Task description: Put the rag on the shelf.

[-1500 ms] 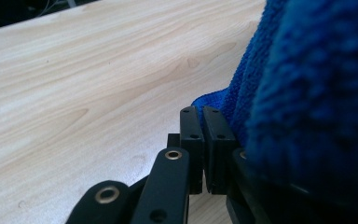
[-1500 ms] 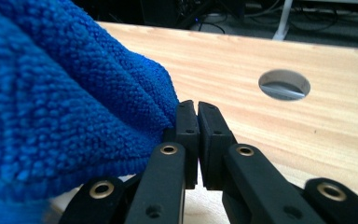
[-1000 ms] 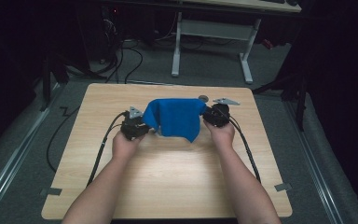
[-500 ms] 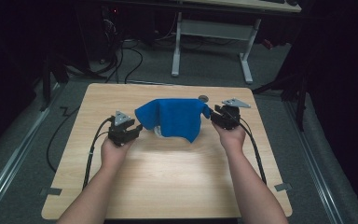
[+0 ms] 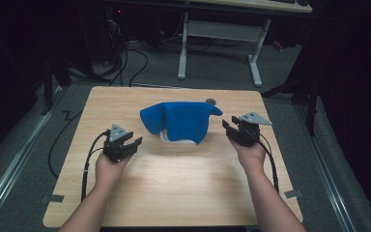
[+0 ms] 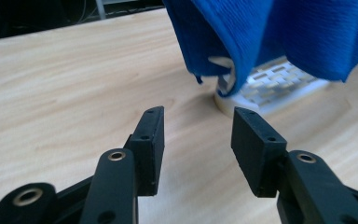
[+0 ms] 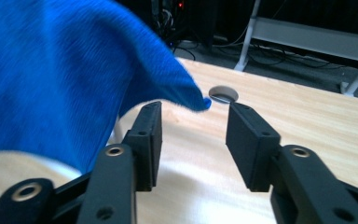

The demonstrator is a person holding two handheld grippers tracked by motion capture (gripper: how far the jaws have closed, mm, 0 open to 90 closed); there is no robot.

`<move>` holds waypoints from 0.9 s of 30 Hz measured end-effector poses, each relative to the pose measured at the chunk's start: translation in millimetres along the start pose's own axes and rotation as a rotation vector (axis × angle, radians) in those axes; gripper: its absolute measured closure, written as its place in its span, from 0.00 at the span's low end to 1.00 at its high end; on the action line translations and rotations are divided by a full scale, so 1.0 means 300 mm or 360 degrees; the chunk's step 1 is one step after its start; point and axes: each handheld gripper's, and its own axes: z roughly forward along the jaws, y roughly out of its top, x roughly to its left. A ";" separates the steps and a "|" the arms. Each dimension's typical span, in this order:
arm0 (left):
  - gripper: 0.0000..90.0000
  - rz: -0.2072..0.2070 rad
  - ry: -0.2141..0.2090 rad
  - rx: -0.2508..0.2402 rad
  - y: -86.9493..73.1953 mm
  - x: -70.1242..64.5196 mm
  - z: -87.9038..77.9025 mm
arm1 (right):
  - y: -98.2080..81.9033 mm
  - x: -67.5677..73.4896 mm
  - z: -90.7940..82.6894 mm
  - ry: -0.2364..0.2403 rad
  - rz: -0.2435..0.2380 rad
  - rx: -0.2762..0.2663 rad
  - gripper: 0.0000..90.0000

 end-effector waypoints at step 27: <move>0.52 0.0145 -0.0205 0.0213 -0.285 -0.231 -0.218 | -0.378 0.222 -0.274 0.0046 -0.0094 0.0190 0.51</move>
